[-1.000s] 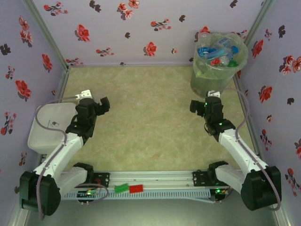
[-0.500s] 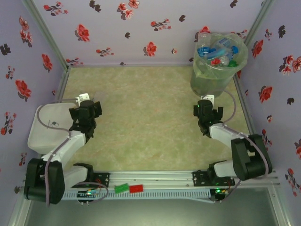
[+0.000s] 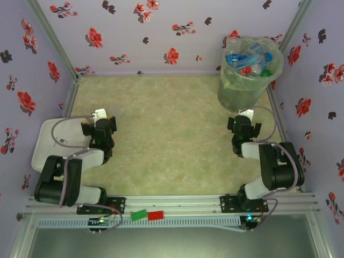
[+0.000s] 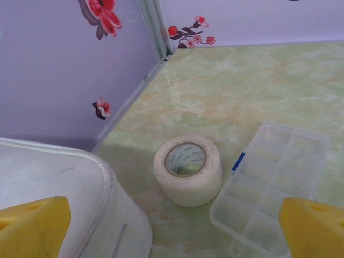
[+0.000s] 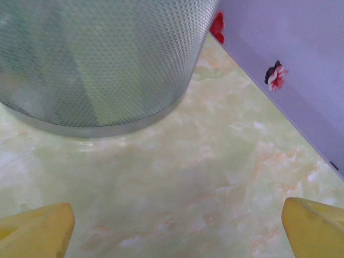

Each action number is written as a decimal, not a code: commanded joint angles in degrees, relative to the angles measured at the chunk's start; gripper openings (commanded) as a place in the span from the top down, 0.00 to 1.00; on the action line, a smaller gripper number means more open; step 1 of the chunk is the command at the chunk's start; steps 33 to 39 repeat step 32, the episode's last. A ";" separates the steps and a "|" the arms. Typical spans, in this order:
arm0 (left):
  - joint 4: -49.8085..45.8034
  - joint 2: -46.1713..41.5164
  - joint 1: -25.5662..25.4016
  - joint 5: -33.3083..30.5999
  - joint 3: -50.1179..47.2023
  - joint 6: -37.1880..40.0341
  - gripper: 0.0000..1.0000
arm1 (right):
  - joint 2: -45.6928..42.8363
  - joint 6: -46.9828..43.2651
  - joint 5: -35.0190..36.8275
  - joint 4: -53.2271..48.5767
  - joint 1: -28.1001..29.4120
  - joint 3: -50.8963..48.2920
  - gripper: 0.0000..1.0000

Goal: Put the plastic bottles in the bin

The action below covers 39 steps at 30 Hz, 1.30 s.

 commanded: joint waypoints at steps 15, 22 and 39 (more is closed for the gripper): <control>11.39 7.72 12.50 29.90 -1.99 -3.59 0.05 | 2.02 3.60 -7.23 13.64 -2.95 -3.91 0.00; 12.33 8.53 12.50 32.30 -1.90 -2.34 0.00 | 2.54 2.81 -7.91 14.39 -2.93 -3.85 0.00; 9.70 8.65 12.50 32.36 -0.47 -2.34 0.00 | 2.39 2.91 -9.58 14.01 -2.95 -3.78 0.00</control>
